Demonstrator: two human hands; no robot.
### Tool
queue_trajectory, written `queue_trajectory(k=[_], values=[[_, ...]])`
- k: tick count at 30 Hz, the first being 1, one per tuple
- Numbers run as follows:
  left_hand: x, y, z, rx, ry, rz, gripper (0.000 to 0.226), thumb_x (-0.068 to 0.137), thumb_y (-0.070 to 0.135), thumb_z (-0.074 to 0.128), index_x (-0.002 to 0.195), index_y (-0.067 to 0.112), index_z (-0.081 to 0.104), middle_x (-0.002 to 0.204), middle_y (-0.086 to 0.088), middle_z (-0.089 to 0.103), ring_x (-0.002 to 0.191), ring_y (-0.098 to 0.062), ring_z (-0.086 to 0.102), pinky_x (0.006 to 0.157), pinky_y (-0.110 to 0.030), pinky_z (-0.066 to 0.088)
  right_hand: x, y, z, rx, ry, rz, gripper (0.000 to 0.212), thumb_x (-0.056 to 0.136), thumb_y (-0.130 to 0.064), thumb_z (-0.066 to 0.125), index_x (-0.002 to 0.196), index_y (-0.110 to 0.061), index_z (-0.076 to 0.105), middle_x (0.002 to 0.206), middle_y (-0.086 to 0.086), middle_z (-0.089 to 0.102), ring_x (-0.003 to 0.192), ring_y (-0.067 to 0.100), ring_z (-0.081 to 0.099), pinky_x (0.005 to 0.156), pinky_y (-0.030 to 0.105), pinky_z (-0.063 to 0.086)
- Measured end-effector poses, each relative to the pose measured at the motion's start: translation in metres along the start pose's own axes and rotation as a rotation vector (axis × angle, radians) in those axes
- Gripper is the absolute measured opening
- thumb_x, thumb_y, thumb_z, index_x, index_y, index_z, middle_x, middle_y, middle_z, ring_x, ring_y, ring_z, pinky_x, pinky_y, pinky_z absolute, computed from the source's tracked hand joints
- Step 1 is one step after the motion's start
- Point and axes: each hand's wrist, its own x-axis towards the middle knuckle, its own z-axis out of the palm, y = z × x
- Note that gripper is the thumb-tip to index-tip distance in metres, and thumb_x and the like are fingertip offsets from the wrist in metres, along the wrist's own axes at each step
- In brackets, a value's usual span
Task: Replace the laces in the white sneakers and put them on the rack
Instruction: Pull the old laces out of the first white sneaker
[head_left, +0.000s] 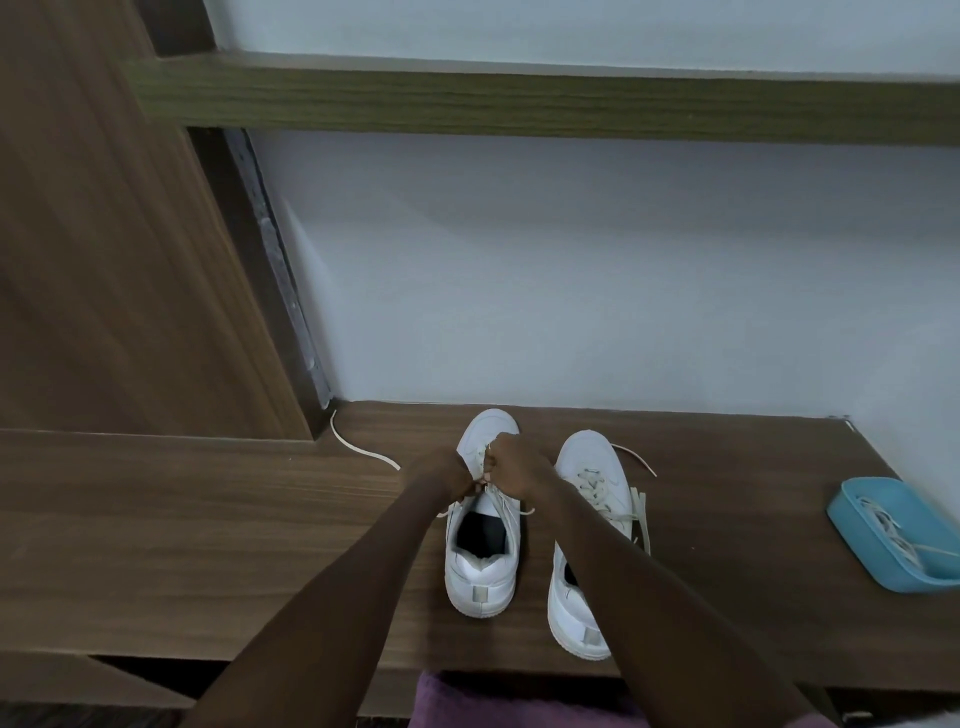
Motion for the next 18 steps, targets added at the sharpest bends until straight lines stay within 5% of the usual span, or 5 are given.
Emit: queue_trajectory(k=[6, 9, 13, 15, 18], values=[[0.000, -0.001, 0.001, 0.006, 0.044, 0.005, 0.015, 0.075, 0.030, 0.071, 0.071, 0.017, 0.066, 0.085, -0.006, 0.070, 0.089, -0.023, 0.066, 0.072, -0.028, 0.047, -0.008, 0.004, -0.008, 0.162, -0.081, 0.079, 0.023, 0.095, -0.004, 0.041, 0.091, 0.000, 0.063, 0.102, 0.019, 0.061, 0.096, 0.032, 0.058, 0.090, 0.037, 0.045], [0.000, -0.002, 0.001, 0.016, 0.052, 0.001, 0.020, 0.075, 0.030, 0.072, 0.085, 0.012, 0.069, 0.087, -0.006, 0.069, 0.092, -0.024, 0.065, 0.069, -0.028, 0.043, -0.015, 0.016, -0.011, 0.785, -0.060, 0.323, 0.031, 0.095, -0.003, 0.035, 0.067, -0.014, 0.045, 0.078, 0.004, 0.049, 0.073, 0.015, 0.052, 0.074, 0.039, 0.049], [0.000, 0.000, 0.000, 0.032, 0.048, 0.007, 0.020, 0.076, 0.026, 0.071, 0.086, 0.010, 0.068, 0.092, -0.008, 0.069, 0.092, -0.024, 0.065, 0.066, -0.026, 0.040, -0.021, 0.037, -0.015, 1.404, -0.010, 0.477, 0.041, 0.099, -0.007, 0.021, 0.063, -0.012, 0.041, 0.073, 0.007, 0.052, 0.075, 0.019, 0.054, 0.071, 0.039, 0.046], [-0.001, 0.001, -0.001, 0.038, 0.045, 0.005, 0.014, 0.076, 0.024, 0.070, 0.076, 0.010, 0.065, 0.083, -0.007, 0.066, 0.085, -0.023, 0.063, 0.065, -0.026, 0.040, -0.021, 0.036, -0.014, 1.344, 0.026, 0.515, 0.040, 0.099, -0.006, 0.021, 0.064, -0.013, 0.040, 0.070, 0.005, 0.052, 0.070, 0.017, 0.054, 0.064, 0.034, 0.042], [-0.003, 0.001, 0.000, 0.031, 0.058, -0.016, 0.026, 0.074, 0.024, 0.069, 0.058, 0.018, 0.050, 0.062, 0.002, 0.053, 0.077, -0.021, 0.058, 0.063, -0.026, 0.039, -0.014, 0.027, -0.013, 0.809, 0.205, 0.363, 0.026, 0.094, -0.006, 0.037, 0.071, -0.012, 0.047, 0.071, 0.001, 0.048, 0.064, 0.014, 0.047, 0.054, 0.025, 0.031]])
